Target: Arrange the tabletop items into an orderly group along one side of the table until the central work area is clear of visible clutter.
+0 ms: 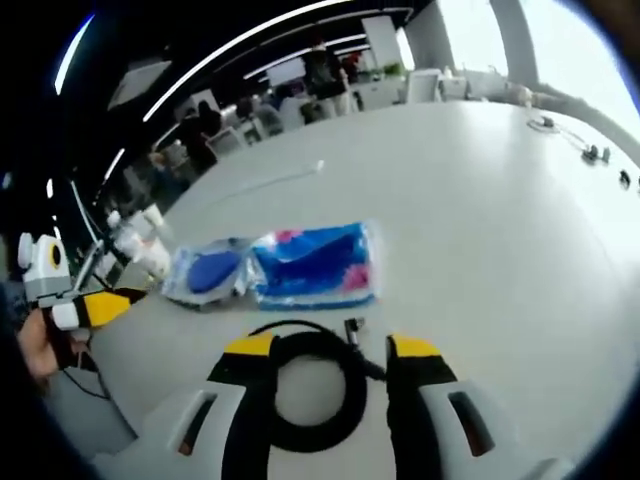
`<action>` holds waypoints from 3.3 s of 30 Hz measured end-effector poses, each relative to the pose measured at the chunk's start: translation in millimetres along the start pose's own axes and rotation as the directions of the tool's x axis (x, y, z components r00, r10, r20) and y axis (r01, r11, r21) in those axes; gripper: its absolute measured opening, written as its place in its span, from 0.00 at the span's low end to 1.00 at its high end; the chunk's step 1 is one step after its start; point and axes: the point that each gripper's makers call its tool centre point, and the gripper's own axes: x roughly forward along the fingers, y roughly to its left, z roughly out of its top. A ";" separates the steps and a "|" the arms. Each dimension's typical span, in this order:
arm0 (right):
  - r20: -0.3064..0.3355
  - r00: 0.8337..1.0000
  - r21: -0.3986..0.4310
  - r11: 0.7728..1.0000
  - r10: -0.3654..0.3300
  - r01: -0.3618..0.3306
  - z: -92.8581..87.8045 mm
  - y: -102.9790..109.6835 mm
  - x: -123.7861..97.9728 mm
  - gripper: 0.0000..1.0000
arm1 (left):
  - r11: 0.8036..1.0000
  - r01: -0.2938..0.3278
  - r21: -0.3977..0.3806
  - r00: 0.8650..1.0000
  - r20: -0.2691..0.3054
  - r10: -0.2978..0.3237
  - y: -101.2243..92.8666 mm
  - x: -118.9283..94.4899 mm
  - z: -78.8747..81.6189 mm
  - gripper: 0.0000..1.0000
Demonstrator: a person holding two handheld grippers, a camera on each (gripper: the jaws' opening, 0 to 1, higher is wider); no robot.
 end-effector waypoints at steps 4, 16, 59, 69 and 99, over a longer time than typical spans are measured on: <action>0.003 1.000 -0.007 1.000 0.004 -0.004 -2.5 7.2 -4.9 0.42 | 1.000 -0.003 -0.006 1.000 0.003 0.003 5.8 -10.2 -3.8 0.45; 0.021 1.000 -0.031 1.000 -0.001 0.001 -12.1 25.9 -19.0 0.44 | 1.000 -0.002 -0.011 1.000 0.001 0.002 23.4 -41.2 -16.3 0.48; 0.059 0.998 -0.082 0.997 0.011 -0.006 -31.9 57.4 -57.3 0.63 | 0.999 -0.043 0.016 0.999 0.009 0.043 107.7 -140.0 -33.9 0.70; 0.074 0.996 -0.105 0.994 0.049 -0.041 -38.5 69.5 -67.8 0.69 | 0.998 -0.058 0.013 0.998 0.015 0.058 125.1 -161.2 -36.9 0.76; 0.016 0.996 -0.085 0.992 0.093 -0.091 -55.8 54.6 -94.4 0.84 | 0.994 -0.107 -0.025 0.994 -0.022 0.106 147.7 -182.5 -44.7 0.86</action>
